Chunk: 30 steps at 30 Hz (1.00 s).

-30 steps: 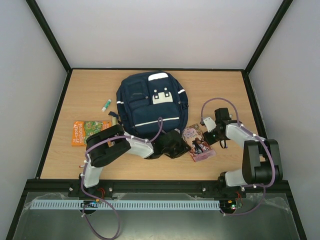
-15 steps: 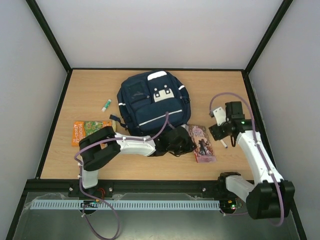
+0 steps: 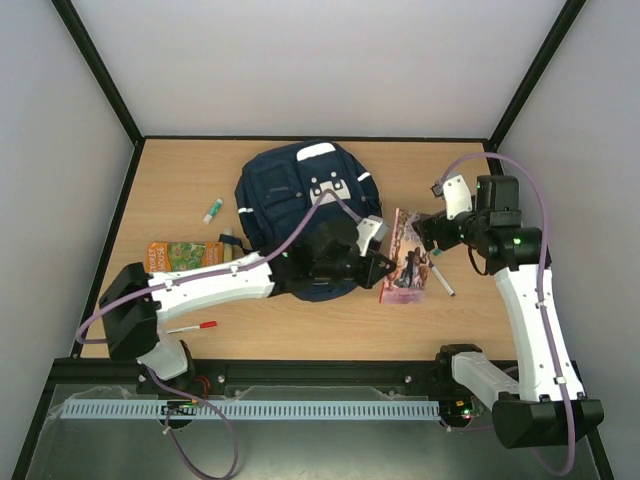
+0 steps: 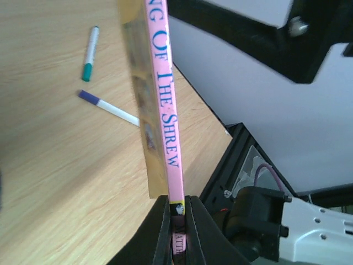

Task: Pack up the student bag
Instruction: Pick up the book from the center of the board.

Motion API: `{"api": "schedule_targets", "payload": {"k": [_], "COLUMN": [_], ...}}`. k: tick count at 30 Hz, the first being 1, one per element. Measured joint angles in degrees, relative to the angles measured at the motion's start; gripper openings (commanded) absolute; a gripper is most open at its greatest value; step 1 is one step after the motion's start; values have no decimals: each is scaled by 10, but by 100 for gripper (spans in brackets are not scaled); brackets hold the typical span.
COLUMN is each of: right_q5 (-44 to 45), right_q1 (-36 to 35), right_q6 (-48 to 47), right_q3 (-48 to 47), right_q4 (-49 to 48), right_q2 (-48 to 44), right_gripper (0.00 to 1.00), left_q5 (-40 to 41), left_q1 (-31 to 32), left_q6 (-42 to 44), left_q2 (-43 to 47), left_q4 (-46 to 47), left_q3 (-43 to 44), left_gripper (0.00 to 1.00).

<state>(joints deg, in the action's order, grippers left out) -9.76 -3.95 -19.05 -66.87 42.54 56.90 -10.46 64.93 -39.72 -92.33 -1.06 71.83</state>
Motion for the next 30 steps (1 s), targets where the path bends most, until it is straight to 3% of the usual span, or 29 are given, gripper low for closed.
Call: {"api": "schedule_targets", "payload": {"k": [6,13,17,30], "right_q5": [-89,-229,-339,-571], "right_q1": [0,0,0,-4], "right_q6": [29,67,85,135], "right_q3": [-38,-62,-68,-66], "right_q4": [0,-8,-29,-92], "right_q2": [28,74,108,156], "right_gripper": [93,92,100,100], "left_q5": [-40,-127,-180,-306], "left_q1": [-73,-204,-218,-240], "left_q6": [52,66,92,97], "left_q2": [82,161,190,244], "left_q4": [-6,19,19,82], "left_q3": [-69,-147,-149,-158], "left_gripper": [2,2,2,2]}}
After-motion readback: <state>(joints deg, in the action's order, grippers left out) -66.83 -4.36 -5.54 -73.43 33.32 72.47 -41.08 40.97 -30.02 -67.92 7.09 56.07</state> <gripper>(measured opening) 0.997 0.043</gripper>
